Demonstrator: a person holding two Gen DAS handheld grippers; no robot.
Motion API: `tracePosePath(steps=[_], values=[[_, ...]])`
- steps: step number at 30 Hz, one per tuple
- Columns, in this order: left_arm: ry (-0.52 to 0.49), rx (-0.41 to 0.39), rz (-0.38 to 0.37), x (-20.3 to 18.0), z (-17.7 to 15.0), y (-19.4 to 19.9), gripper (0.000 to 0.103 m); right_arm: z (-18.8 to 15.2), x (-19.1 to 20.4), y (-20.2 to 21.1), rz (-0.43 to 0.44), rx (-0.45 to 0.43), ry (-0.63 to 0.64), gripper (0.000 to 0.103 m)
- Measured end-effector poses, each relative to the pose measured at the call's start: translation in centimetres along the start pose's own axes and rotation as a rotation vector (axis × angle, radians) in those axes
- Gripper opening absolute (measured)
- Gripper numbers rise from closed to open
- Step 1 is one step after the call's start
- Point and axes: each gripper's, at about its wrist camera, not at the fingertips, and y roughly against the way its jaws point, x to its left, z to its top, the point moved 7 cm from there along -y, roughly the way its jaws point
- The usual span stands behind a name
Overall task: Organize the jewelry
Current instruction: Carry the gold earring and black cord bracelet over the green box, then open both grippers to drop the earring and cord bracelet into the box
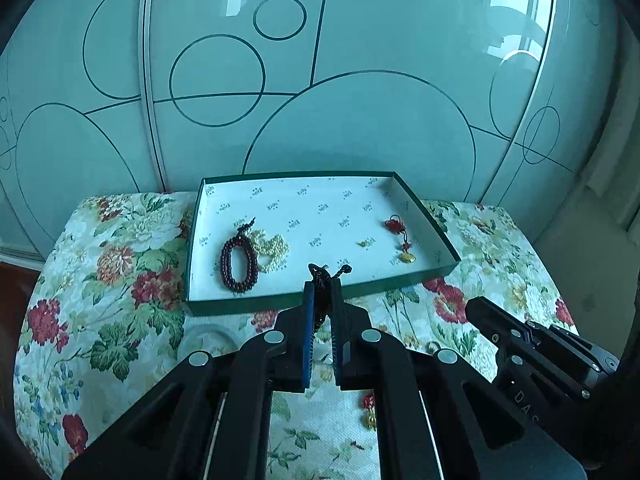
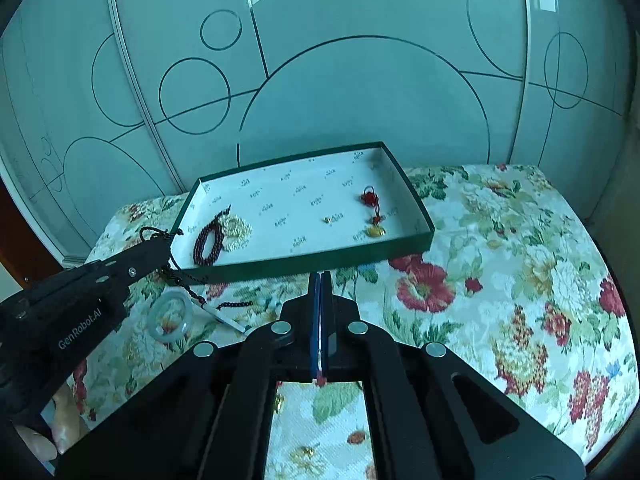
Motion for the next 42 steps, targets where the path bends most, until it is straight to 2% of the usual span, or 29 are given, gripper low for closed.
tracePosePath(steps=[8, 13, 24, 31, 33, 35, 36, 37, 38, 39, 42], values=[[-0.017, -0.038, 0.012, 0.6, 4.9, -3.2, 0.007, 4.8, 0.6, -4.3, -0.008, -0.021, 0.030, 0.000], [-0.028, -0.028, 0.022, 1.1, 6.2, -5.6, 0.007, 6.1, 0.1, -7.6, -0.013, 0.004, 0.019, 0.000], [-0.038, 0.005, 0.086, 2.5, 7.9, -11.8, 0.007, 6.1, -1.6, -14.2, -0.048, 0.094, 0.006, 0.000], [-0.045, 0.080, 0.111, 3.0, 6.4, -15.6, 0.007, 4.5, -2.0, -17.2, -0.069, 0.161, 0.021, 0.001], [-0.040, 0.099, 0.117, 3.3, 5.9, -16.2, 0.008, 4.1, -2.1, -17.6, -0.071, 0.168, 0.021, 0.004], [-0.046, 0.117, 0.128, 3.5, 5.4, -16.7, 0.013, 3.9, -2.2, -17.8, -0.069, 0.176, 0.021, 0.024], [-0.047, 0.125, 0.136, 3.6, 5.1, -16.9, 0.018, 3.8, -2.3, -17.8, -0.071, 0.171, 0.018, 0.039], [-0.046, 0.130, 0.140, 3.7, 4.9, -17.1, 0.034, 3.8, -2.4, -17.7, -0.075, 0.163, 0.016, 0.045], [-0.043, 0.131, 0.141, 3.8, 4.7, -17.0, 0.050, 3.8, -2.4, -17.6, -0.077, 0.160, 0.014, 0.045], [-0.039, 0.126, 0.139, 3.9, 4.7, -16.8, 0.053, 3.9, -2.4, -17.5, -0.076, 0.160, 0.013, 0.045], [-0.036, 0.120, 0.122, 3.9, 4.7, -15.9, 0.054, 4.5, -2.5, -16.1, -0.067, 0.131, -0.001, 0.045]])
